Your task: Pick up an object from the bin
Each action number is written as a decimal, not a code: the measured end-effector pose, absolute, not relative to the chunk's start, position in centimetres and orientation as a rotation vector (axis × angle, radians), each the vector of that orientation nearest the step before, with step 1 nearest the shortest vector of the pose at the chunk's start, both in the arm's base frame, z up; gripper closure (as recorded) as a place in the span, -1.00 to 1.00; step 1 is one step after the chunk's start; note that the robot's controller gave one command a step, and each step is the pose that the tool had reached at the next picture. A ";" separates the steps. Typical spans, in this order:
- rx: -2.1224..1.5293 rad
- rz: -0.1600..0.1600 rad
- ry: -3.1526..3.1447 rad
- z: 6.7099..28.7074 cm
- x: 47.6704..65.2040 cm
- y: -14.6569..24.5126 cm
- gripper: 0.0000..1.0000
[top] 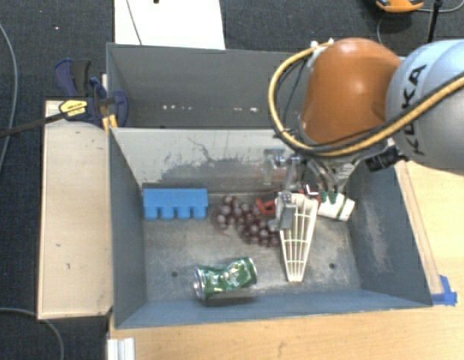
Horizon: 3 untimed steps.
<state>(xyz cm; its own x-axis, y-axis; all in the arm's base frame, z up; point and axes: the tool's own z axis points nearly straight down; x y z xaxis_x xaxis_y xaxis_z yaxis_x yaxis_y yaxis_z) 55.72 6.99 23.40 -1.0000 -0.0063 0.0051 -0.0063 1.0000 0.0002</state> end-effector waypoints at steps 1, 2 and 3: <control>0.006 -0.002 -3.145 23.9 55.9 6.9 -1.00; -0.034 -0.003 -3.149 18.3 57.1 6.6 -1.00; -0.258 -0.002 -3.134 15.9 59.2 6.5 -1.00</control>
Offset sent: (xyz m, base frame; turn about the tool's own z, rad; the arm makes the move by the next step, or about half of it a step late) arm 0.0312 -0.0120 -0.1640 0.0863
